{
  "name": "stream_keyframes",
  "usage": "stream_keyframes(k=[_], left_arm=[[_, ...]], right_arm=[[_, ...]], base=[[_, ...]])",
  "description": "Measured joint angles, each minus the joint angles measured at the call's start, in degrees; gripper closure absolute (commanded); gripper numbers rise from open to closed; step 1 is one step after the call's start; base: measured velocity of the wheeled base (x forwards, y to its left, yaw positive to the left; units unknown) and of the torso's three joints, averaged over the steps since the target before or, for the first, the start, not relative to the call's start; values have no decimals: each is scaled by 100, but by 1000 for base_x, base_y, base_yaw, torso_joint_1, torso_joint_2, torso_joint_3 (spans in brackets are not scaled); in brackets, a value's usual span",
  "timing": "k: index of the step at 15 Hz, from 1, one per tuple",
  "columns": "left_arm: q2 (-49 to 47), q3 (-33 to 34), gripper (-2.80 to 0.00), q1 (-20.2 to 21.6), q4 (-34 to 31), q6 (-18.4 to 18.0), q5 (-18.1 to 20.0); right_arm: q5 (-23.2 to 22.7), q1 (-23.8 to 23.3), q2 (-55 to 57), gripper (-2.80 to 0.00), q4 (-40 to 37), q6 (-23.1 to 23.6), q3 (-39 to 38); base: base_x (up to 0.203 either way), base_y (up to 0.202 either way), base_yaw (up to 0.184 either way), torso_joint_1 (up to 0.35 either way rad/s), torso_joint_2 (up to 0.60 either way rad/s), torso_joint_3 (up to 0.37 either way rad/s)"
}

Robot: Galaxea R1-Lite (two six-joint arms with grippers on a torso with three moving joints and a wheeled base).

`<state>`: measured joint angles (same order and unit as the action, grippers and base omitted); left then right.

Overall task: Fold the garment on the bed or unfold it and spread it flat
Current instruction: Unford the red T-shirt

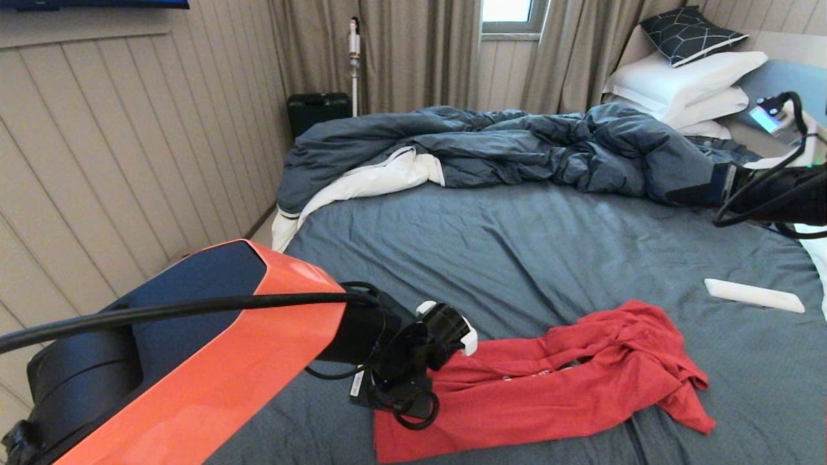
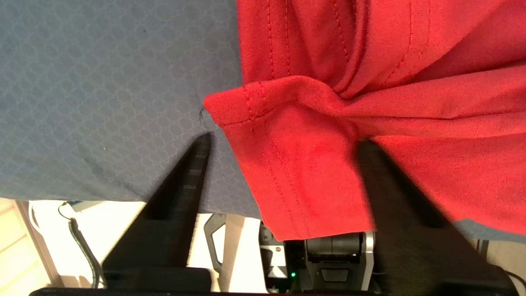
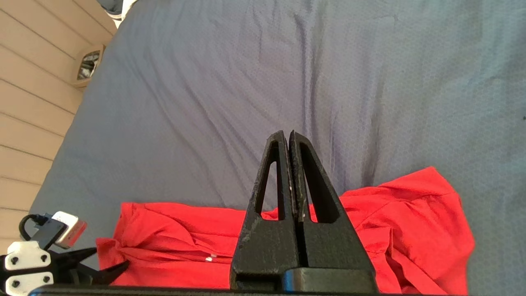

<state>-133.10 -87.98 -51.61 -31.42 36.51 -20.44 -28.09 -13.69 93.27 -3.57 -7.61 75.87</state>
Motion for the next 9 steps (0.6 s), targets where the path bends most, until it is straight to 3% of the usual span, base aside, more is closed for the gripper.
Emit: stream_keyframes(k=[9], left_arm=[[9,7,0,-59,45,-90,24]], right_arm=[[-127,-135,-61,0,8,-62,33]], base=[[0,0,0,0,0,0]])
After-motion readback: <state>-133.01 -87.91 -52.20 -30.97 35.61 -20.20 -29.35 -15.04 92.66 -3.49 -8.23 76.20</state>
